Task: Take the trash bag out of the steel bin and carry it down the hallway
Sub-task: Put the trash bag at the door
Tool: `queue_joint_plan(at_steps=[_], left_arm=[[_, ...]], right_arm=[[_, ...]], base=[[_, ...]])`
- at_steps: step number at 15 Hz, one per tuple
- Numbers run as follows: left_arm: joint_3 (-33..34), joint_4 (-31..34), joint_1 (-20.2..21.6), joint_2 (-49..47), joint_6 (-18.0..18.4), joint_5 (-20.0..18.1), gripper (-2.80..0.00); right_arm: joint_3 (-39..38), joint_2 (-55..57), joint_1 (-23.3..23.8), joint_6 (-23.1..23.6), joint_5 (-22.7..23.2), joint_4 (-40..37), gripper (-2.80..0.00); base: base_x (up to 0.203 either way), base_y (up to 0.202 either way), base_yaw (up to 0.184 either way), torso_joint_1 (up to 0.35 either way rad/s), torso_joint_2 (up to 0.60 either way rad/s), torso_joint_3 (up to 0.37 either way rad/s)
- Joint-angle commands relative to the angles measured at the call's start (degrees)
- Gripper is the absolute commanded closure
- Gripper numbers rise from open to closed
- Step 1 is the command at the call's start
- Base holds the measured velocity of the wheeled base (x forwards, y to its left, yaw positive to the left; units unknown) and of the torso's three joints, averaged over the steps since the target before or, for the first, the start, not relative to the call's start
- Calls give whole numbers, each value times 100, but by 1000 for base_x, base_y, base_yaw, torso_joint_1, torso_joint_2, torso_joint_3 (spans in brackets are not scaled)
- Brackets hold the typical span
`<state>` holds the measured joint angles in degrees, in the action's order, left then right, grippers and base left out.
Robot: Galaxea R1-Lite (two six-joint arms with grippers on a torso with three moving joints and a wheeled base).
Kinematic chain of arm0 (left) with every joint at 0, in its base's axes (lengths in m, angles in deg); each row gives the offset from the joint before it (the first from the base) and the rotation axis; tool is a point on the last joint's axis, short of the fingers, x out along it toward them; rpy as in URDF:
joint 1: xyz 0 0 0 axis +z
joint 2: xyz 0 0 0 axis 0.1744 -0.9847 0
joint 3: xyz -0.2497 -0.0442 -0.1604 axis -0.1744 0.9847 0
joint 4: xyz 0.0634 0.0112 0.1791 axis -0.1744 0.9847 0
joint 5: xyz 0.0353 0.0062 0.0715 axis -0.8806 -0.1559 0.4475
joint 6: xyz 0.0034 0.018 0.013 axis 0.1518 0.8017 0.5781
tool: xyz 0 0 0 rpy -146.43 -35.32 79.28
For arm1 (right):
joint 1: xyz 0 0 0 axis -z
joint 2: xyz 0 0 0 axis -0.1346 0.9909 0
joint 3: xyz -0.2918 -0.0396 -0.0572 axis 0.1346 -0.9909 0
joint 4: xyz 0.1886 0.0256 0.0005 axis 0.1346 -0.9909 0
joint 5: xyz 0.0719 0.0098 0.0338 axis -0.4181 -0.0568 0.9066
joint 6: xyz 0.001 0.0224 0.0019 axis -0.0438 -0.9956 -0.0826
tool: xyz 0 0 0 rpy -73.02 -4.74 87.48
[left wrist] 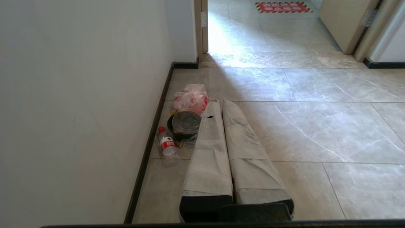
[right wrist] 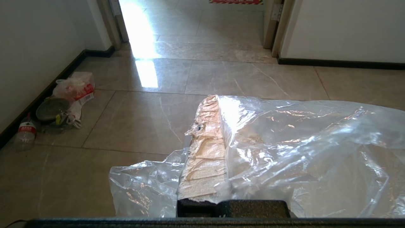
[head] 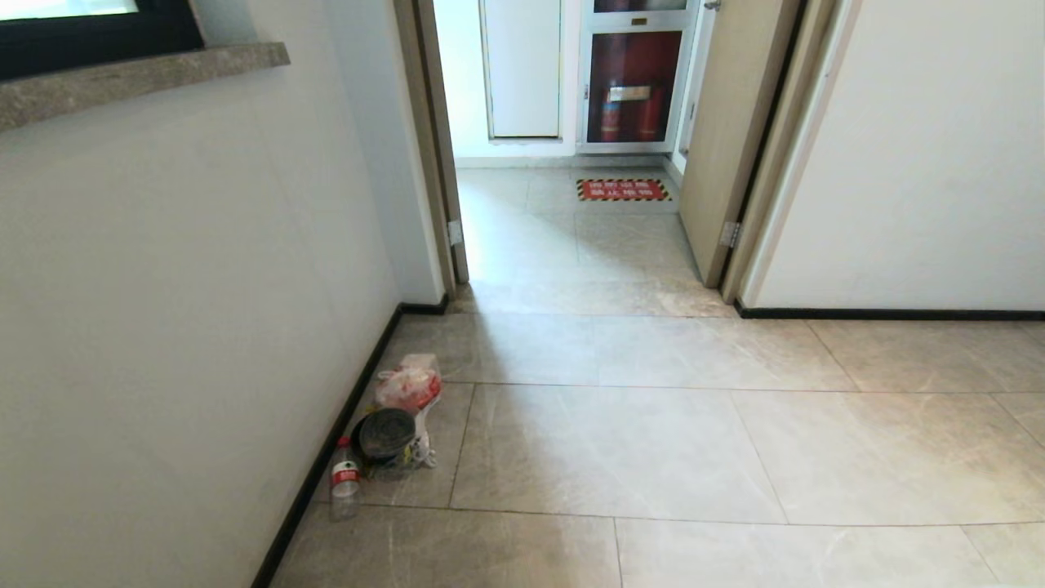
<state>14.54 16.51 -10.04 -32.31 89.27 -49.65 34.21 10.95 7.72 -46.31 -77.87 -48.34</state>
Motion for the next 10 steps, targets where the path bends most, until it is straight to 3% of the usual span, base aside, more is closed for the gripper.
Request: queue_joint_plan(at_steps=[1,10], left_arm=[[0,5,-9,0,-2,3,0],[0,5,-9,0,-2,2,0]], right_arm=[[-9,5,1,3,3,-1,0],[-9,13,1,3,3,-2,0]], base=[[194,0,0,-2,-2,-2],[192,0,0,3,2,4]])
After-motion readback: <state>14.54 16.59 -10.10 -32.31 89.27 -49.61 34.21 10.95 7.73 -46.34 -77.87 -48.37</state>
